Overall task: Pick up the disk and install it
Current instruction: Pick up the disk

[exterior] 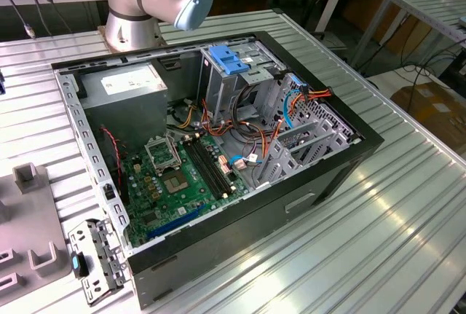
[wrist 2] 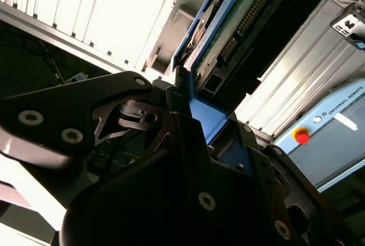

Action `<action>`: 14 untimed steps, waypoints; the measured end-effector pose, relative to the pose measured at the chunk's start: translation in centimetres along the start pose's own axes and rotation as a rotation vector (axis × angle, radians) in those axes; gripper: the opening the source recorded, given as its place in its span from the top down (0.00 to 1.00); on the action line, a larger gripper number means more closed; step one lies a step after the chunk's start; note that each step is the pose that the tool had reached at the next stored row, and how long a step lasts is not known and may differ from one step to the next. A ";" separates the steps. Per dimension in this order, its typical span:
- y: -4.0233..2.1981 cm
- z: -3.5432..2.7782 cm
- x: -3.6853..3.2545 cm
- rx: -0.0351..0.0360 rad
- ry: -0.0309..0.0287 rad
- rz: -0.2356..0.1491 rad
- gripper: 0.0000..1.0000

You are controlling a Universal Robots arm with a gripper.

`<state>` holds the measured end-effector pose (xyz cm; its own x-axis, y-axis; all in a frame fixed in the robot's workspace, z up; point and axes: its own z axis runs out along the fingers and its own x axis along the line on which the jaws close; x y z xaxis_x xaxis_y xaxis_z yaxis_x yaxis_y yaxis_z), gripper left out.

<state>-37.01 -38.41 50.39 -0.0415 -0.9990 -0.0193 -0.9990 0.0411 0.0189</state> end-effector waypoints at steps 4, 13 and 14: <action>-0.44 -0.01 0.09 -0.0006 0.0001 0.000 0.63; -2.06 -0.04 0.11 -0.0021 0.0001 0.000 0.63; -2.31 -0.05 0.09 -0.0023 0.0001 0.000 0.63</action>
<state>-34.71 -38.60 50.39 -0.0415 -0.9990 -0.0192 -0.9989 0.0411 0.0212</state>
